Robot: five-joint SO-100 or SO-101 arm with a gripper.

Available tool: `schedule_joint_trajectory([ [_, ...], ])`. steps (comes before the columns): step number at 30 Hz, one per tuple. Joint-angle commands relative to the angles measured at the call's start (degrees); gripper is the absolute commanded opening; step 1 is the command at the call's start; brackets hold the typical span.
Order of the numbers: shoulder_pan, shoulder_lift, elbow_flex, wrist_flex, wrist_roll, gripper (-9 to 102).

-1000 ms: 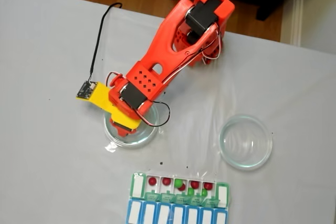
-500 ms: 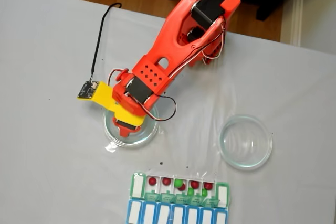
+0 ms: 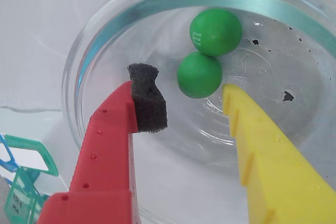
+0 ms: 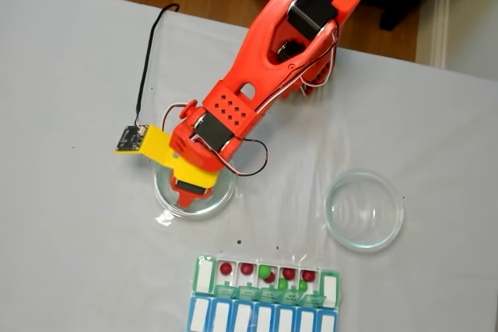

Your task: Sort medicines into box.

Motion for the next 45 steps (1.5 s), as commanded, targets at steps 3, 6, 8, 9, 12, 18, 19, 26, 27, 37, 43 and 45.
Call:
schedule_joint_trajectory([
  [3,-0.4,3.5,0.0,-2.3,-0.7,20],
  [6,-0.4,3.4,0.1,-2.5,-1.0,20],
  [8,-0.4,3.4,0.1,-2.5,-1.1,20],
  [9,-0.4,3.4,0.1,-2.5,-1.3,20],
  [12,-0.4,3.3,0.1,-3.0,-1.8,20],
  [18,0.4,4.2,1.0,-4.6,-2.8,19],
  [19,0.4,4.5,1.2,-4.8,-2.9,19],
  [26,1.1,5.7,2.5,-5.6,-2.8,20],
  [27,1.2,5.4,2.5,-5.7,-2.7,20],
  [37,2.1,7.6,4.8,-6.9,-3.3,20],
  [43,2.1,8.4,5.7,-6.9,-3.5,19],
  [45,2.0,8.3,5.8,-7.0,-3.5,19],
])
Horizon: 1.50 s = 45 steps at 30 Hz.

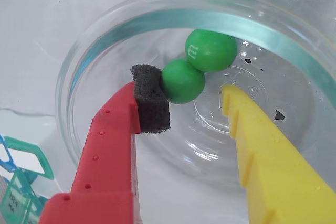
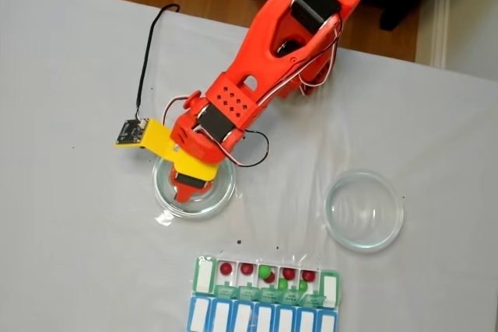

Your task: Sort medicines into box.

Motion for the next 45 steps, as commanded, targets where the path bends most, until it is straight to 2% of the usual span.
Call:
schedule_joint_trajectory([
  [1,0.3,5.0,-0.7,-0.9,-0.8,19],
  [30,-0.9,4.7,2.3,-5.3,-1.8,13],
  [35,-1.1,4.5,2.5,-5.4,-2.5,2],
  [45,-1.6,3.9,1.0,-2.1,-3.2,2],
])
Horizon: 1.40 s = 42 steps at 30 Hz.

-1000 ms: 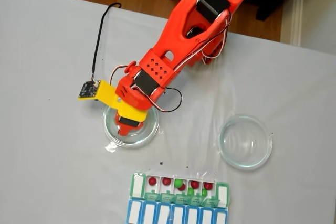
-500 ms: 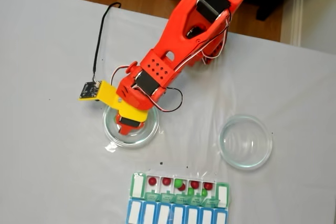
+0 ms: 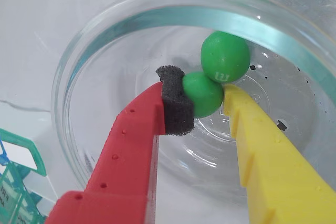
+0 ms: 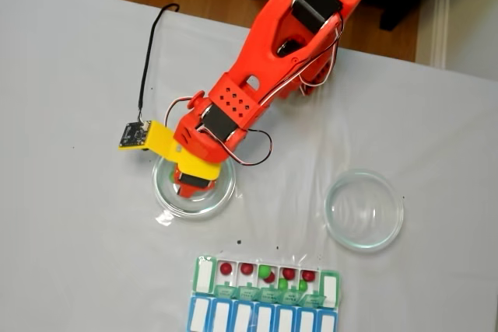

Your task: Sort medicines into box.

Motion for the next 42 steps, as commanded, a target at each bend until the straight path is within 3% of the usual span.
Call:
schedule_joint_trajectory([
  [1,-1.0,3.5,-3.1,2.3,-0.1,2],
  [8,-4.6,6.5,-5.7,6.2,-0.2,2],
  [22,-5.2,7.6,-36.7,31.6,3.8,2],
  [29,-15.5,0.7,-49.6,41.5,8.5,2],
  [36,-24.0,-17.8,-64.0,43.9,12.3,2],
  [42,-25.3,-24.9,-68.2,42.9,12.1,2],
])
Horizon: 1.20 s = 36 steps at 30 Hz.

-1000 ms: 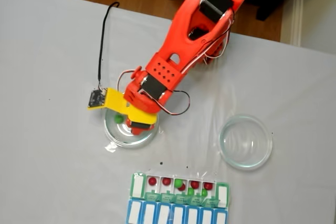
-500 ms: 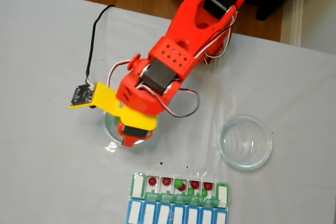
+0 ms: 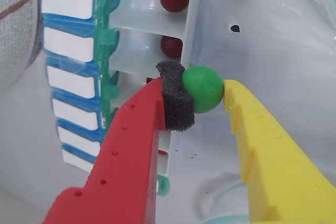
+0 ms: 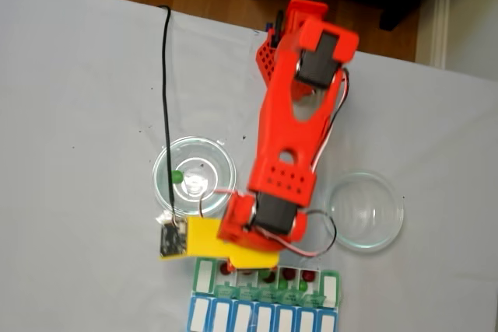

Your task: Sort medicines into box.

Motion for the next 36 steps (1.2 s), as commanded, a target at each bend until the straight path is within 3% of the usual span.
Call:
schedule_joint_trajectory([
  [1,-1.2,0.2,-8.2,-0.6,-0.3,2],
  [26,-4.2,-11.1,-17.2,2.5,-1.3,2],
  [36,-4.0,-8.3,-11.6,-6.8,1.7,1],
])
